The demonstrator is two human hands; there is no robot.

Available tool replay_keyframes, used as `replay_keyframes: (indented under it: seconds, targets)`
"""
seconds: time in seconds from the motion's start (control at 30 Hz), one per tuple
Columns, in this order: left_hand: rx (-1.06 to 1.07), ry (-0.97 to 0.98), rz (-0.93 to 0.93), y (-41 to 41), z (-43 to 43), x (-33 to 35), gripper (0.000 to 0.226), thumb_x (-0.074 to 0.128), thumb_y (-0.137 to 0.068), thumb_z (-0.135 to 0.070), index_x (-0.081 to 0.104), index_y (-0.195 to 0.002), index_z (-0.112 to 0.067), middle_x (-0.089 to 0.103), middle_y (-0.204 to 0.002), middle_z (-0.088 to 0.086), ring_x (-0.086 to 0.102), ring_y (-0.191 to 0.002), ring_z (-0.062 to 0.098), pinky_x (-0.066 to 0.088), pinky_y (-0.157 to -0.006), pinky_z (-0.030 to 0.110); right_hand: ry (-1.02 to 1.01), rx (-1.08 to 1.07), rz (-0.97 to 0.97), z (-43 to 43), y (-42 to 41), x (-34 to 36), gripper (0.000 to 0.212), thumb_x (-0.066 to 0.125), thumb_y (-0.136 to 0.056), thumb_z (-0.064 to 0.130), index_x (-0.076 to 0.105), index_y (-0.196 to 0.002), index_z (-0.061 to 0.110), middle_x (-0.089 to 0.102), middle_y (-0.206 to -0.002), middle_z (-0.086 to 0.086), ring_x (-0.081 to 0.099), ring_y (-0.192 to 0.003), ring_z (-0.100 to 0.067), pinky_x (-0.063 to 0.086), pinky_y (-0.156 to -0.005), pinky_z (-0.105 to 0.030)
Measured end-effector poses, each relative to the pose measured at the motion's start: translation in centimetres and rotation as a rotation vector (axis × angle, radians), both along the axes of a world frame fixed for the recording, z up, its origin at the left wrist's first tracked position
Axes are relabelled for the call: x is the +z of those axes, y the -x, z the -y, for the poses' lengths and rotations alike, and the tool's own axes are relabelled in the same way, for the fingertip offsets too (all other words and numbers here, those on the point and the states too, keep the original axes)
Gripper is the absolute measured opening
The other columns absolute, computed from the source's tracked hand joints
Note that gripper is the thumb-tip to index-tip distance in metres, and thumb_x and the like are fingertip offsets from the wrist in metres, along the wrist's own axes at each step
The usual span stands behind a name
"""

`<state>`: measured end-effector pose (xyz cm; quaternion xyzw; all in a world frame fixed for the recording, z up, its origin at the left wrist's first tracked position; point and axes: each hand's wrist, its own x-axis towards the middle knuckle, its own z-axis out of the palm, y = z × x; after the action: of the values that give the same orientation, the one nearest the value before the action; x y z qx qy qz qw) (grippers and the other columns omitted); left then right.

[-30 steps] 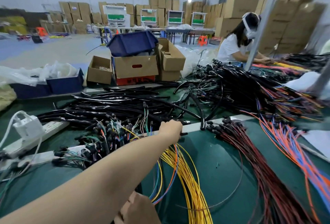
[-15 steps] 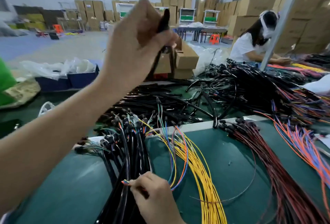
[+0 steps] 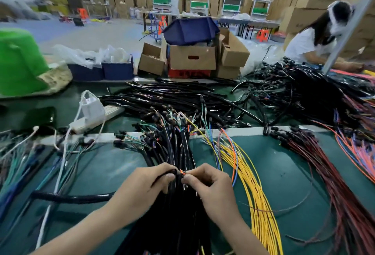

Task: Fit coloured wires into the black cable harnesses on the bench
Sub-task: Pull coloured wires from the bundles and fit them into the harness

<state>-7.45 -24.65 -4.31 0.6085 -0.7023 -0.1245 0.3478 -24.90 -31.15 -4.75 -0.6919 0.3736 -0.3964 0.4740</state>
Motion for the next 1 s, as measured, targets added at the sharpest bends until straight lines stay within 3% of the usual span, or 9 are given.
replay_keyframes:
  seconds: [0.17, 0.3, 0.4, 0.73, 0.9, 1.0]
  targets:
    - [0.007, -0.04, -0.01, 0.2, -0.3, -0.3, 0.009, 0.044, -0.09, -0.042, 0.052, -0.091, -0.038, 0.064, -0.074, -0.022, 0.056, -0.062, -0.005, 0.045, -0.062, 0.02, -0.082, 0.062, 0.112, -0.1, 0.2, 0.7, 0.012, 0.073, -0.078, 0.004, 0.072, -0.078, 0.016, 0.073, -0.073, -0.005, 0.069, -0.076, -0.023, 0.055, -0.073, -0.027]
    - [-0.011, -0.102, -0.09, 0.5, -0.5, -0.6, 0.008, 0.051, -0.094, -0.031, 0.058, -0.091, -0.034, 0.066, -0.076, -0.02, 0.055, -0.057, 0.0, 0.047, -0.061, 0.023, -0.126, 0.13, 0.169, -0.2, 0.3, 1.1, 0.015, 0.07, -0.08, -0.001, 0.073, -0.088, 0.011, 0.074, -0.077, -0.006, 0.071, -0.079, -0.018, 0.054, -0.075, -0.019]
    - [-0.023, -0.125, -0.148, 0.6, -0.4, -0.6, 0.013, 0.055, -0.095, -0.023, 0.059, -0.092, -0.035, 0.067, -0.076, -0.018, 0.054, -0.056, 0.002, 0.045, -0.058, 0.018, -0.123, 0.14, 0.158, -0.2, 0.2, 1.1, 0.017, 0.07, -0.08, -0.001, 0.075, -0.085, 0.014, 0.074, -0.077, -0.006, 0.071, -0.078, -0.019, 0.055, -0.076, -0.023]
    - [-0.053, -0.193, -0.179, 0.7, 0.0, 0.1, 0.016, 0.059, -0.092, -0.018, 0.063, -0.087, -0.033, 0.066, -0.073, -0.015, 0.052, -0.053, 0.001, 0.042, -0.055, 0.013, -0.106, 0.19, -0.002, 0.3, 0.7, 1.2, 0.017, 0.069, -0.079, -0.001, 0.077, -0.078, 0.014, 0.072, -0.07, -0.006, 0.069, -0.07, -0.017, 0.054, -0.073, -0.029]
    - [-0.079, -0.223, -0.08, 0.8, 0.1, 0.3, 0.011, 0.062, -0.09, -0.019, 0.065, -0.088, -0.029, 0.062, -0.065, -0.02, 0.054, -0.057, -0.003, 0.038, -0.056, 0.009, -0.096, 0.207, -0.11, 0.5, 1.0, 1.3, 0.015, 0.069, -0.078, 0.002, 0.077, -0.076, 0.015, 0.072, -0.067, -0.004, 0.065, -0.063, -0.009, 0.051, -0.065, -0.021]
    - [-0.143, -0.261, 0.033, 0.8, 0.7, 0.9, 0.008, 0.061, -0.09, -0.023, 0.065, -0.086, -0.028, 0.059, -0.061, -0.02, 0.054, -0.059, -0.009, 0.035, -0.058, 0.005, 0.02, 0.186, -0.23, 0.4, 1.3, 1.2, 0.011, 0.071, -0.078, 0.012, 0.077, -0.077, 0.02, 0.071, -0.068, 0.002, 0.066, -0.064, -0.007, 0.054, -0.066, -0.027]
